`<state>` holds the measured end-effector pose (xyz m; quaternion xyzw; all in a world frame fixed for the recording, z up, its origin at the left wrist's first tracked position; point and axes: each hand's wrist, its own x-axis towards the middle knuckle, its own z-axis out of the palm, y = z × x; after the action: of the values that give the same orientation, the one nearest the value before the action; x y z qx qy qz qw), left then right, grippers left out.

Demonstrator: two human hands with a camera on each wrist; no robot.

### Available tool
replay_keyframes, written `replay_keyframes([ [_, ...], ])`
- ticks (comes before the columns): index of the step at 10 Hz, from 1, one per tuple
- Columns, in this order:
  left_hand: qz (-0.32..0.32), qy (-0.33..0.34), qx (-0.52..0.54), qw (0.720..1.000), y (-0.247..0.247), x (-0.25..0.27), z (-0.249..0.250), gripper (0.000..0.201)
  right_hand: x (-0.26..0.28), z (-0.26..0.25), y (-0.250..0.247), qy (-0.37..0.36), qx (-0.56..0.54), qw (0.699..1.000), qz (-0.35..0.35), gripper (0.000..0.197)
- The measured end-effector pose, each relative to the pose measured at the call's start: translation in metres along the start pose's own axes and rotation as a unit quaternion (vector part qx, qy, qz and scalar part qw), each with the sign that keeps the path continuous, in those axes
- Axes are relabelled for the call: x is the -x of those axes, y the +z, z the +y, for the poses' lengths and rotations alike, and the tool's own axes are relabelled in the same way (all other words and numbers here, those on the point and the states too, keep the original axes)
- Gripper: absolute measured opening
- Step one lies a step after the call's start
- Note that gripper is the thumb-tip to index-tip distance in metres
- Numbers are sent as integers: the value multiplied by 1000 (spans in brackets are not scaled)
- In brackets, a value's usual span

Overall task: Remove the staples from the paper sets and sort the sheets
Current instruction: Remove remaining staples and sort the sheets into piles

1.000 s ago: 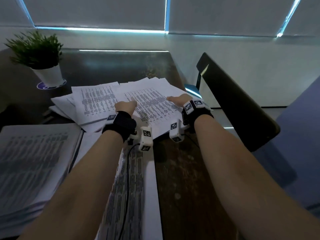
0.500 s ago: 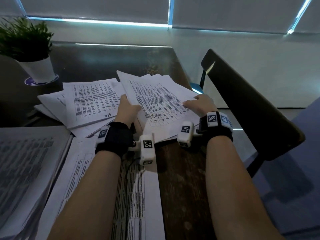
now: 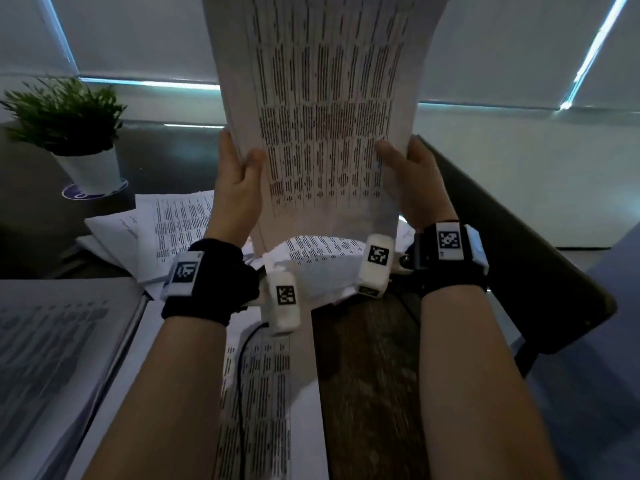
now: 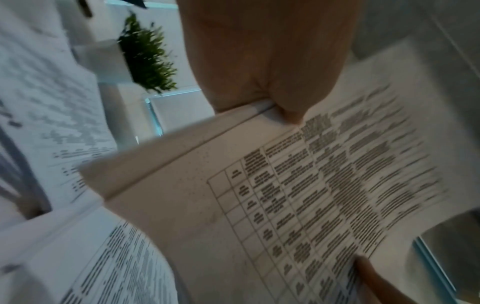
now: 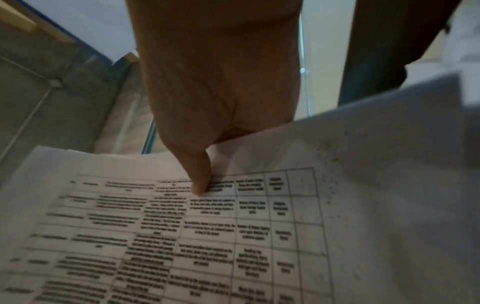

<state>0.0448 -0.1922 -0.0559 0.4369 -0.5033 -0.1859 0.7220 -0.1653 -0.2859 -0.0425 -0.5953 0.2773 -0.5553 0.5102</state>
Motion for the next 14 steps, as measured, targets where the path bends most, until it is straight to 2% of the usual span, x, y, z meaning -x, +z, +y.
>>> replay_keyframes([
  [1, -17, -35, -26, 999, -4, 0, -4, 18, 11, -7, 8, 16, -2, 1000, -24, 25],
  [2, -59, -129, -44, 989, -5, 7, -23, 39, 28, -3, 20, 61, 48, 997, -12, 18],
  [3, -80, -230, 24, 970, -8, 12, -47, 26, 41, 7, 36, 104, 340, 922, 155, 12],
  [4, 31, -206, -27, 978, -7, 2, -41, 22, 36, 0, 55, 143, 446, 831, 301, 8],
  [5, 88, -208, -161, 961, -1, -1, -23, 14, -3, 25, 6, 242, 161, 950, 115, 26],
  [6, 29, -263, -230, 937, -1, 7, -29, 25, -2, 33, -10, 233, 161, 959, 21, 34],
  [7, -85, -321, -374, 866, 2, 24, -46, 42, 1, 53, -18, 189, 378, 906, 27, 32],
  [8, -119, -351, -409, 834, 2, 25, -53, 58, 8, 61, -14, 217, 541, 811, -43, 54],
  [9, -124, -362, -368, 847, 5, 22, -50, 55, 10, 56, -16, 253, 522, 813, -48, 64],
  [10, -107, -388, -317, 859, 5, 25, -48, 53, 9, 58, -18, 253, 517, 816, -48, 58],
  [11, -70, -415, -233, 876, 3, 26, -49, 22, 8, 51, -24, 264, 462, 846, -23, 38],
  [12, -37, -425, -140, 893, 9, 29, -55, 7, 8, 42, -37, 340, 302, 890, -3, 32],
  [13, -15, -425, -77, 902, 10, 31, -58, 15, 11, 37, -39, 368, 232, 900, -10, 23],
  [14, -23, -424, -75, 902, 10, 27, -64, 50, 3, 36, -37, 271, 370, 889, -5, 24],
])
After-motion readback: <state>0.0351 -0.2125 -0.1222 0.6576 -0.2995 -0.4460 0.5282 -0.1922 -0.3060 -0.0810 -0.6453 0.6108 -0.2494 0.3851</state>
